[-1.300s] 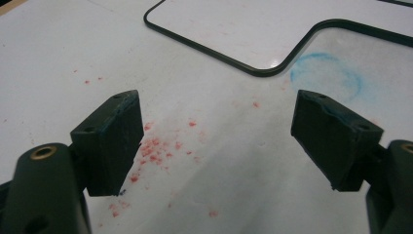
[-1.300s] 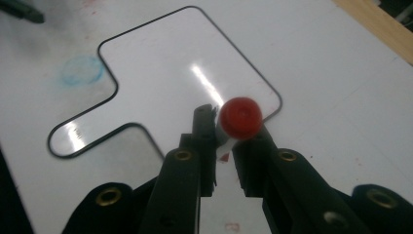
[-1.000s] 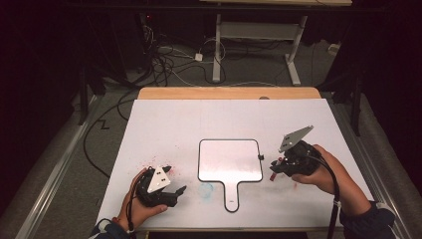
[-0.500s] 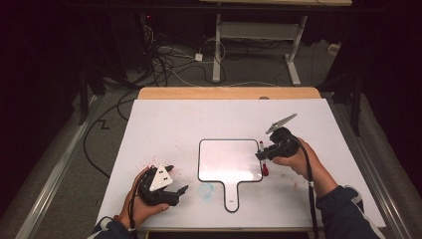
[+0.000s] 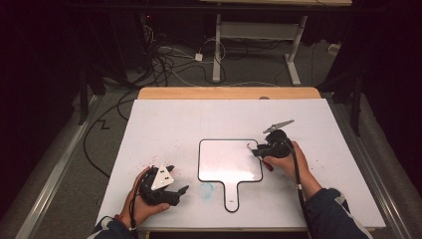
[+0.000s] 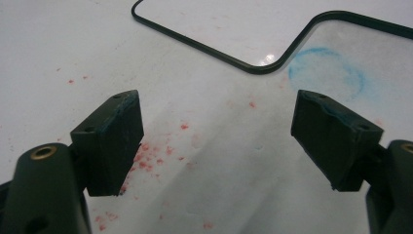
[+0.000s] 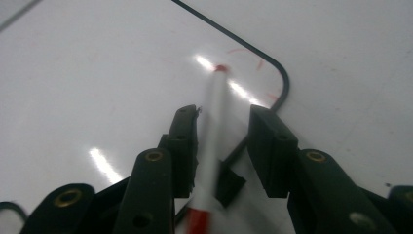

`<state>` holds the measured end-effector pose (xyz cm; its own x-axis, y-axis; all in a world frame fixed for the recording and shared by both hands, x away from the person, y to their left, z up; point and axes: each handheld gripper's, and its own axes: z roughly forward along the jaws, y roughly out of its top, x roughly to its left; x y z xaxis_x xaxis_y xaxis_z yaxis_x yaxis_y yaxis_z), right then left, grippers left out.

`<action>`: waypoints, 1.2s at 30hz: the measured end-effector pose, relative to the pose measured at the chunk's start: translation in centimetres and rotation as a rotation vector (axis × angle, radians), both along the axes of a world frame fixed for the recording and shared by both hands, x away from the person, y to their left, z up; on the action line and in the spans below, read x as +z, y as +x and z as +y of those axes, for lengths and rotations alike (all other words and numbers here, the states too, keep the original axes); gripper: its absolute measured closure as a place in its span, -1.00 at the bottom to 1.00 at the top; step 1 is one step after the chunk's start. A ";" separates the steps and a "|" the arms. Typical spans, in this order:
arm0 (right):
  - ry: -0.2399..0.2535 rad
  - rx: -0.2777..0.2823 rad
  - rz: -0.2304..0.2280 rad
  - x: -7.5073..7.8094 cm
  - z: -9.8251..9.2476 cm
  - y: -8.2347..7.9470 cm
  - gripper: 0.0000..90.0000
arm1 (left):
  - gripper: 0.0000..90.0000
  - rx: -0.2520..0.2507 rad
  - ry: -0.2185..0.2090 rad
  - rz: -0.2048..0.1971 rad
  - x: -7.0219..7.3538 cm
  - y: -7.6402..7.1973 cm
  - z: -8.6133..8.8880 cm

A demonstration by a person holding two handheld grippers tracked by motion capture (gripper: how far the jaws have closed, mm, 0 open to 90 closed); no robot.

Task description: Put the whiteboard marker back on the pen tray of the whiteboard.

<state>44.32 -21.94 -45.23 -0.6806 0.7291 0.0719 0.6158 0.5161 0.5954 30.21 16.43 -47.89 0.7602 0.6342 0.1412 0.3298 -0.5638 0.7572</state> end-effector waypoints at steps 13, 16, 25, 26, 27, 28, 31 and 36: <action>-0.095 -0.017 -0.068 -0.1 0.1 -0.5 0.40 | -0.58 0.003 0.005 0.006 -0.1 -0.2 0.0; -0.089 -0.025 -0.071 -0.2 -0.2 -0.8 0.28 | -0.58 -0.001 0.005 0.005 -0.1 -0.1 -0.1; -0.073 -0.030 -0.217 1.7 -1.5 -2.9 0.00 | -0.58 -0.009 0.004 -0.009 0.1 -0.3 -0.1; -0.062 -0.020 -0.244 2.0 -1.8 -3.3 0.00 | -0.58 -0.008 0.006 -0.012 0.1 -0.3 -0.1; -0.049 -0.019 -0.265 2.3 -2.2 -3.7 -0.03 | -0.58 -0.006 0.006 -0.015 0.2 -0.4 -0.1; -0.026 -0.012 -0.289 2.5 -2.6 -4.2 -0.08 | -0.58 -0.006 0.006 -0.018 0.2 -0.4 -0.1; 0.015 0.012 -0.383 3.3 -4.0 -6.1 -0.16 | -0.58 -0.005 0.010 -0.022 0.2 -0.4 -0.1; 0.083 0.020 -0.470 3.1 -6.8 -9.8 -0.28 | -0.58 0.001 0.015 -0.024 0.2 -0.4 -0.1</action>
<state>34.54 -28.70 -42.16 -0.6670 0.7205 -0.1900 0.2604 0.4642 0.8466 29.85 16.32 -47.70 0.7560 0.6323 0.1694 0.3118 -0.5753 0.7562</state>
